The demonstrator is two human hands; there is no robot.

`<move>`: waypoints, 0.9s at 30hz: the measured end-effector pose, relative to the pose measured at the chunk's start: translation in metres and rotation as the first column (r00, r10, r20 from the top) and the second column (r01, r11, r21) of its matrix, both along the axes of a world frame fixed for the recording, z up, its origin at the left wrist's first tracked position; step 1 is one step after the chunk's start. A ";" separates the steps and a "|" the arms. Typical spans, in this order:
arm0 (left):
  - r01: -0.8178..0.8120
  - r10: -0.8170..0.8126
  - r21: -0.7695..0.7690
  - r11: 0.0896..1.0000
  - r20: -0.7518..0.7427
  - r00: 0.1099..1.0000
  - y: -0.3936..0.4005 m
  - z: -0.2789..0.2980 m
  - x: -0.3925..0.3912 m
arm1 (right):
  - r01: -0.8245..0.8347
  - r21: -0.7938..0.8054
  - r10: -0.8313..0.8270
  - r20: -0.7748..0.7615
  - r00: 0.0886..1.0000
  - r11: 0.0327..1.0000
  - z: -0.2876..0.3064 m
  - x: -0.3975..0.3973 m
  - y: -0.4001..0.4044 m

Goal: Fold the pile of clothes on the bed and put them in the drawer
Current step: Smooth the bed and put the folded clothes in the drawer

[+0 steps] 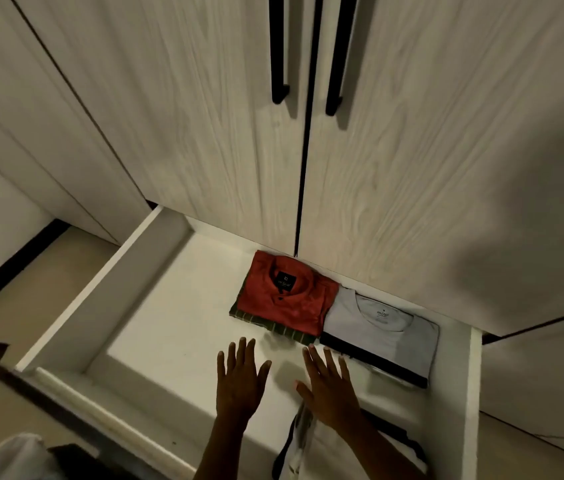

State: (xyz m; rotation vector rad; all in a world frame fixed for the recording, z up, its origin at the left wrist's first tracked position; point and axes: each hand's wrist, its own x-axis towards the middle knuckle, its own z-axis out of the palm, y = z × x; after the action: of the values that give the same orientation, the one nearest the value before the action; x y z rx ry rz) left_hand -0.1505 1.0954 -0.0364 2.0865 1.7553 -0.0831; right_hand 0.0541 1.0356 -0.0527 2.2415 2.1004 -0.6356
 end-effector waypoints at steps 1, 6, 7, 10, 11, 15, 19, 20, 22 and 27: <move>-0.041 0.041 -0.032 0.999 -0.001 0.999 -0.017 0.008 0.004 | -0.021 -0.019 0.020 -0.020 1.000 1.000 0.010 0.001 -0.008; -0.289 0.289 -0.008 0.957 0.006 0.957 -0.113 0.056 0.028 | -0.242 -0.016 0.241 -0.066 0.968 0.970 0.058 0.020 -0.057; -0.353 0.353 0.006 0.936 0.007 0.936 -0.139 0.066 0.036 | -0.302 0.008 0.302 -0.064 0.951 0.953 0.065 0.029 -0.071; -0.563 0.564 0.035 0.825 0.005 0.826 -0.202 0.096 0.055 | -0.463 0.022 0.464 -0.051 0.885 0.886 0.095 0.042 -0.098; -0.620 0.620 0.040 0.783 0.012 0.784 -0.222 0.108 0.062 | -0.515 0.031 0.516 -0.047 0.855 0.857 0.104 0.045 -0.106; -0.807 0.805 0.061 0.587 0.065 0.590 -0.326 0.131 0.086 | -0.717 0.046 0.718 -0.007 0.696 0.695 0.133 0.053 -0.153; -0.921 0.919 0.037 0.387 0.062 0.388 -0.428 0.147 0.098 | -0.855 0.013 0.855 0.009 0.518 0.518 0.150 0.033 -0.203; -0.946 0.945 0.050 0.321 0.054 0.324 -0.459 0.151 0.101 | -0.890 0.018 0.890 0.002 0.456 0.456 0.155 0.021 -0.220; -0.978 0.977 0.052 0.202 0.060 0.205 -0.508 0.161 0.108 | -0.935 0.002 0.935 -0.003 0.355 0.355 0.163 -0.001 -0.252; -0.994 0.996 0.070 -0.080 0.044 -0.077 -0.629 0.169 0.125 | -0.998 -0.018 0.998 0.008 0.065 0.065 0.163 -0.048 -0.352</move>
State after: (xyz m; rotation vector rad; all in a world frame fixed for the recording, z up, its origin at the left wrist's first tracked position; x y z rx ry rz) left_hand -0.0254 0.4664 0.1329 0.1558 2.8561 0.4303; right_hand 0.0061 0.6833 0.1106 0.1880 2.8066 -0.4097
